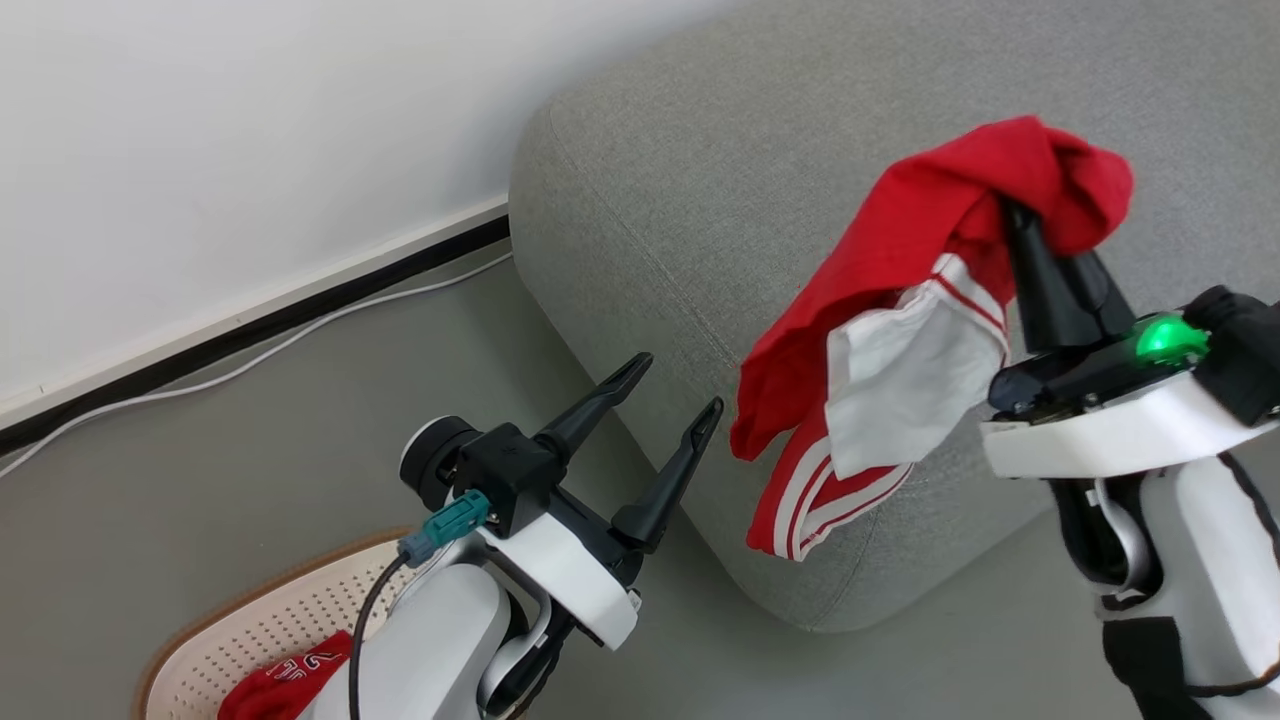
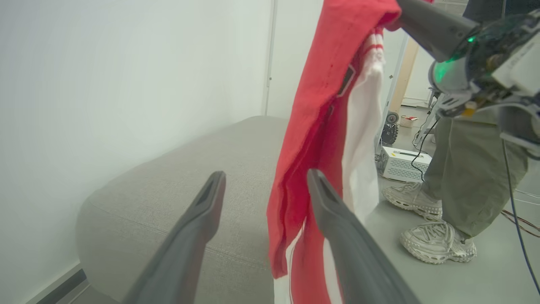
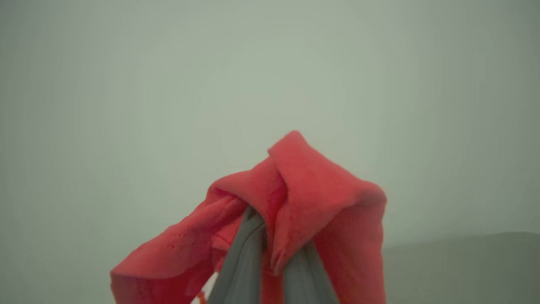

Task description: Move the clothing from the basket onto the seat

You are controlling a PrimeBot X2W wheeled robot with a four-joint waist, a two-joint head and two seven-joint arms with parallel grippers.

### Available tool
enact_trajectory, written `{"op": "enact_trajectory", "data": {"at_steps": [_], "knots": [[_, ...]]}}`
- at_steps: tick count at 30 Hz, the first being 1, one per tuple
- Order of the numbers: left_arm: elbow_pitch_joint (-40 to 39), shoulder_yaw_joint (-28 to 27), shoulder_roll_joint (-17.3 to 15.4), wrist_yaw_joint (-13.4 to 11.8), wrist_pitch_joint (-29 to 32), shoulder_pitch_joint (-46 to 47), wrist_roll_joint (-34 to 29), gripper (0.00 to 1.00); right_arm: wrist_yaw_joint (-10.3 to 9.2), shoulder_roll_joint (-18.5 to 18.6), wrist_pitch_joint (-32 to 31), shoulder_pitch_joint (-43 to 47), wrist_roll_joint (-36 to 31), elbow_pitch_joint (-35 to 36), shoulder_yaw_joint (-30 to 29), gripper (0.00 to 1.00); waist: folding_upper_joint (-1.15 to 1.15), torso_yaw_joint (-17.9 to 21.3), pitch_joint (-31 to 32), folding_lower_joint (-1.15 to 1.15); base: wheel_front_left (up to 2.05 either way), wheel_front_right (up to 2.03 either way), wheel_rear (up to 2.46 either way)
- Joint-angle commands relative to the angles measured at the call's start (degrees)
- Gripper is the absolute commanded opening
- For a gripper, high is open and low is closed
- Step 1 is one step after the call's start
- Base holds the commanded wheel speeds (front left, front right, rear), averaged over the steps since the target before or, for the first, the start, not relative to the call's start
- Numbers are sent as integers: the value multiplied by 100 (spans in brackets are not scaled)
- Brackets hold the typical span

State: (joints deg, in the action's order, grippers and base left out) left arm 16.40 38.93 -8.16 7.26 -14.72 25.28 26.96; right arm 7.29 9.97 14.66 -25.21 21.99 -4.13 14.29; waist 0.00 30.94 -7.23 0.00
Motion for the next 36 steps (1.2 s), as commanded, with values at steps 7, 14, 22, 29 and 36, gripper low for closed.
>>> {"op": "enact_trajectory", "data": {"at_steps": [7,14,22,29,36], "knots": [[-194,-69,-120,23,-28,330,-29,100,20,354,34,-657,-207,97,-383,0,0,19,-395,0,0,0,0],[-180,38,-247,23,-28,364,-117,100,20,752,34,-1474,-363,-424,-527,0,0,-95,-855,0,0,0,0],[-94,317,-334,23,-28,717,-113,100,20,1247,34,-2494,-527,-1143,-1096,0,0,-408,-1630,0,0,0,0],[-47,505,-418,23,-28,957,-107,100,20,1668,34,-3216,-938,-1549,-1359,0,0,-617,-2138,0,0,0,0],[-17,522,-571,23,-28,1229,-110,100,20,2042,34,-4041,-1263,-2298,-1817,0,0,-879,-2632,0,0,0,0]]}}
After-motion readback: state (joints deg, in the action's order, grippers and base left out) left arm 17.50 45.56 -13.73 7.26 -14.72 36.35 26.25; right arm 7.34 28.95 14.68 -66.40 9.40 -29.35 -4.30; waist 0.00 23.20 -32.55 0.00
